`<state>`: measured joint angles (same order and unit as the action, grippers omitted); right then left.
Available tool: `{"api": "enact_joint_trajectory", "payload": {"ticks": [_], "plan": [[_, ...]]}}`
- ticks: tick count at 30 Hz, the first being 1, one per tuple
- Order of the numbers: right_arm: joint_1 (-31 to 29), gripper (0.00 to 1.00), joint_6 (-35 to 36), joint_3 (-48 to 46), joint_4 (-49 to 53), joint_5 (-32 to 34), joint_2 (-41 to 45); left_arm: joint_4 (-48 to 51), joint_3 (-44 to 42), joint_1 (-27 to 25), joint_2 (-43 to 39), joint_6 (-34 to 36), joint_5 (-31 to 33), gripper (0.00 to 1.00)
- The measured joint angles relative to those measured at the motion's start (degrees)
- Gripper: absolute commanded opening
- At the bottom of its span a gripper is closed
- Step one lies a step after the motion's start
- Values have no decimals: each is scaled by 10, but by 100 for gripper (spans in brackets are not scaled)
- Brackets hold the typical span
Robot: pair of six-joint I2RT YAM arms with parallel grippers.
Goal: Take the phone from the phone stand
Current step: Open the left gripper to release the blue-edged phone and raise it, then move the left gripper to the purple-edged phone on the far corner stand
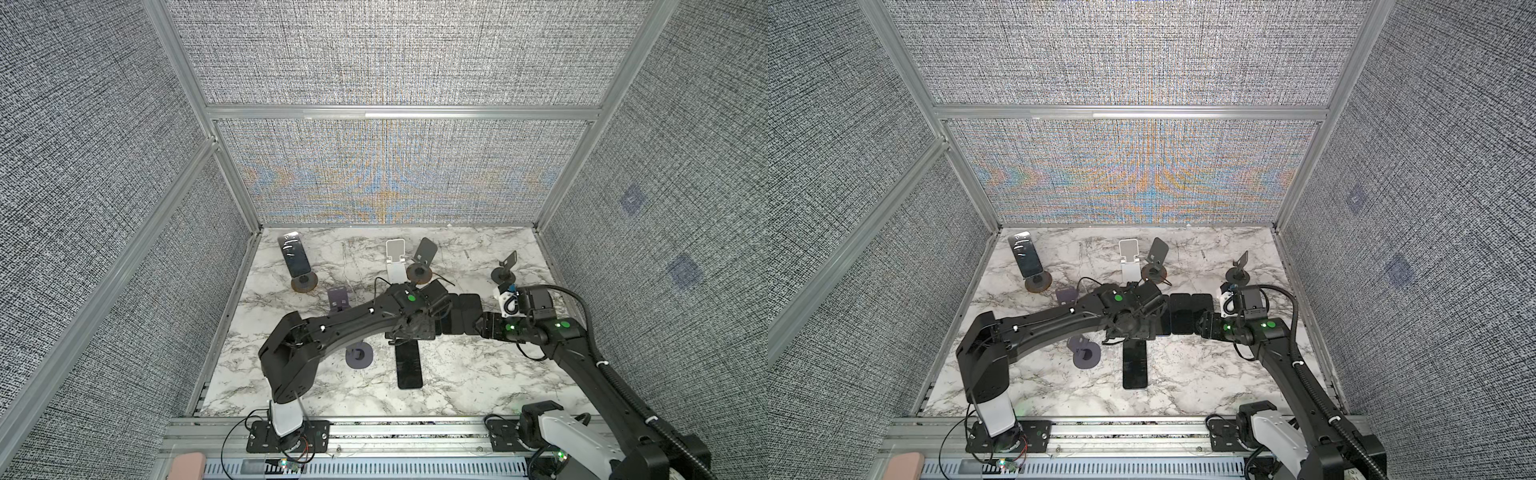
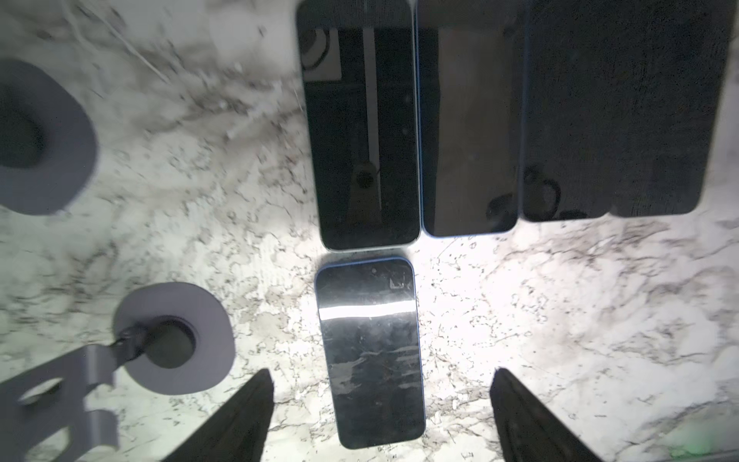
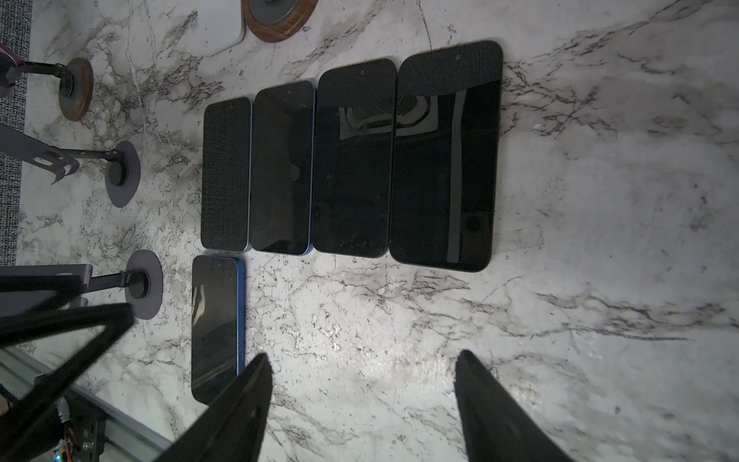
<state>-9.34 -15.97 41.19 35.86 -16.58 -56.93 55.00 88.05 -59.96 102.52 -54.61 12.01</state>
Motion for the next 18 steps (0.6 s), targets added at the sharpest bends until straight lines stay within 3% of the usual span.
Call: {"api": "enact_joint_trajectory", "payload": {"ticks": [6, 18], "plan": [[0, 71, 0, 0, -1, -2, 2, 43, 14, 44, -40, 22, 83, 99], [0, 71, 0, 1, -1, -5, -5, 21, -65, 167, -184, 83, 188, 99]]}}
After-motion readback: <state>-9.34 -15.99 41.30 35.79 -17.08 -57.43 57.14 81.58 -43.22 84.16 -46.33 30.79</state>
